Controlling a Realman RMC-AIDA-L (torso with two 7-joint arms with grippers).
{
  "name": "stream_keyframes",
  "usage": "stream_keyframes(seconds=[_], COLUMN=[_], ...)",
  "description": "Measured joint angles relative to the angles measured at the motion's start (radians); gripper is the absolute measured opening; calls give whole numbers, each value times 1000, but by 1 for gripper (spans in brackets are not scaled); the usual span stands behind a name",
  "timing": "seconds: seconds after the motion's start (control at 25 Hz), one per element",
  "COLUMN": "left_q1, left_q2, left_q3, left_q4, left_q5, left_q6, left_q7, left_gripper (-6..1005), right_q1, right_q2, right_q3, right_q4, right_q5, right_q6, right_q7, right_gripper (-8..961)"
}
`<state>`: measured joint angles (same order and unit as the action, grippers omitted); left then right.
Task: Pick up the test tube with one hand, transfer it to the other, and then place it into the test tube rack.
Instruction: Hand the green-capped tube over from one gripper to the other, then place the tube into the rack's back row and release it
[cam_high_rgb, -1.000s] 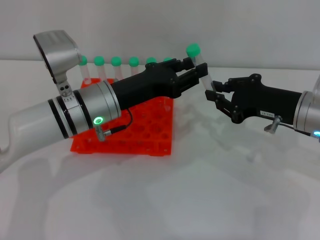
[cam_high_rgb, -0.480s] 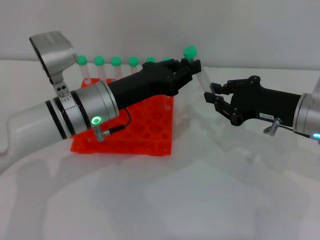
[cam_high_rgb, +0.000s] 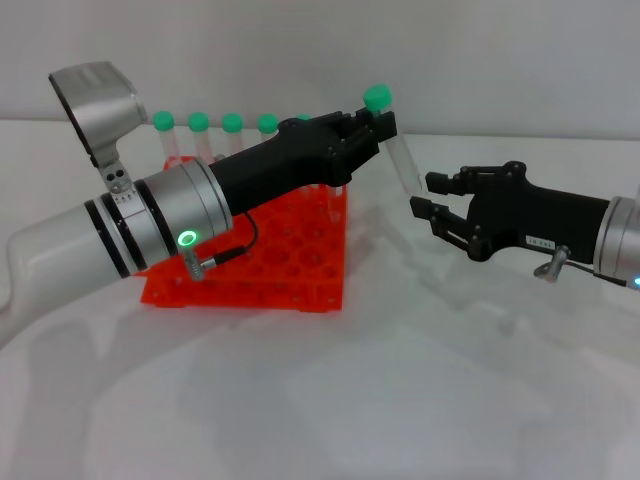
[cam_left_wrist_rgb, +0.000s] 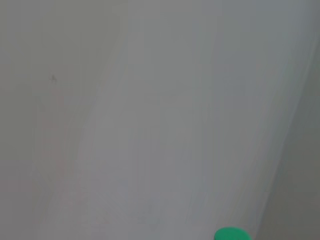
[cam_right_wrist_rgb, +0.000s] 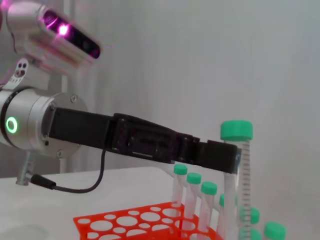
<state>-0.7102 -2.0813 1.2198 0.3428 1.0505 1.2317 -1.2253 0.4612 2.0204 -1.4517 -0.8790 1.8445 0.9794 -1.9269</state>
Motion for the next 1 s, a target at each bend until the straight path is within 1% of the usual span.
stream_keyframes(seconds=[0.2, 0.32, 0.44, 0.52, 0.6, 0.64, 0.76, 0.84, 0.92, 1.0], left_q1=[0, 0, 1, 27, 65, 91, 169, 212, 246, 262], left_q2=[0, 0, 5, 18, 25, 27, 24, 20, 16, 12], left_q3=[-1, -1, -1, -1, -1, -1, -1, 0, 0, -1], left_q4=[1, 1, 3, 36, 87, 134, 266, 333, 382, 401], left_q5=[1, 2, 8, 22, 44, 66, 133, 161, 183, 196], left_q6=[-1, -5, -5, -8, -21, -37, -96, -135, -169, -193], left_q7=[4, 20, 44, 72, 80, 82, 80, 80, 82, 96], left_gripper=[203, 203, 203, 203, 203, 203, 203, 203, 203, 203], right_q1=[-6, -11, -28, -44, -54, -72, -97, -107, -111, -112], right_q2=[-2, -3, -5, -6, -6, -6, -6, -6, -6, -6], right_q3=[4, 17, 57, 82, 95, 121, 147, 159, 170, 175], right_q4=[4, 14, 23, 26, 26, 27, 28, 34, 47, 60], right_q5=[10, 11, 12, 13, 13, 14, 14, 14, 14, 15], right_q6=[0, -4, -4, -2, -2, -2, -1, 1, 2, 2], right_q7=[7, 7, 8, 8, 8, 9, 17, 26, 31, 32], right_gripper=[291, 423, 546, 617, 688, 723, 809, 867, 865, 864])
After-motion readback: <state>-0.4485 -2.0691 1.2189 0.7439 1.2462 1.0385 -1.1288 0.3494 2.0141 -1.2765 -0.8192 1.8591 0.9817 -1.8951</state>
